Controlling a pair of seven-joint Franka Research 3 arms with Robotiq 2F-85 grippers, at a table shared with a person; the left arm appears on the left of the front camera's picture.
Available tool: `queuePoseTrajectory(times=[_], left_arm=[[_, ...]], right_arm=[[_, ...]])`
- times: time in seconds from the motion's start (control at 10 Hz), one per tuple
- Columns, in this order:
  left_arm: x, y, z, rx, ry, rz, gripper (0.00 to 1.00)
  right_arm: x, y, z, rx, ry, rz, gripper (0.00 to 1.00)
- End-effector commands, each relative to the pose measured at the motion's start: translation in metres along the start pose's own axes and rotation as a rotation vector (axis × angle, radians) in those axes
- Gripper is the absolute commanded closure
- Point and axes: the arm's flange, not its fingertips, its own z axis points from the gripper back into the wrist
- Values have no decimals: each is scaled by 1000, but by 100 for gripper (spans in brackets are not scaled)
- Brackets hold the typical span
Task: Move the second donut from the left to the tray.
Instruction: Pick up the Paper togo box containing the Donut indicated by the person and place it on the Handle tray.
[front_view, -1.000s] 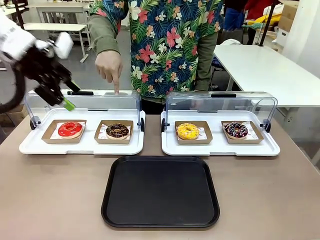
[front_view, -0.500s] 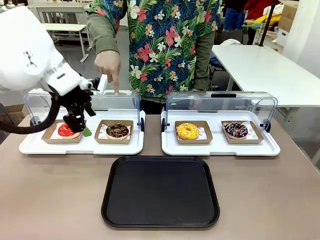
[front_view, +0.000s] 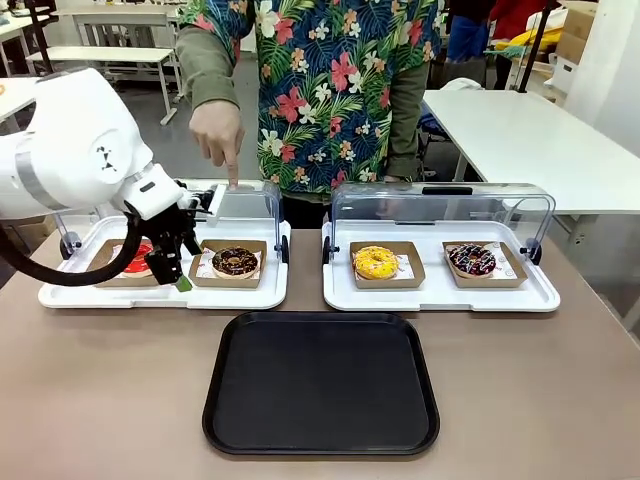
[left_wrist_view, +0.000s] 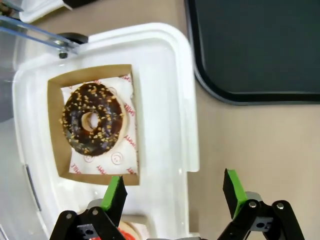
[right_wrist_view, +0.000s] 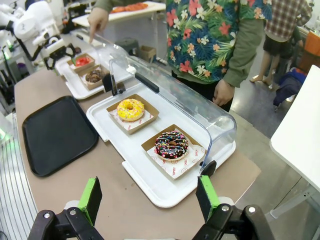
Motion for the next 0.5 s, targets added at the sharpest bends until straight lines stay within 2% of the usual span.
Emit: queuePoseTrajectory(times=[0.0, 0.1, 0.4], left_arm=[[-3, 12, 7, 43, -20, 10, 0], [0, 0, 0, 0, 0, 0, 0], [0, 0, 0, 0, 0, 0, 0]], right_arm=[[2, -3, 0, -2, -32, 25, 0], [2, -3, 0, -2, -32, 25, 0], [2, -3, 0, -2, -32, 25, 0]])
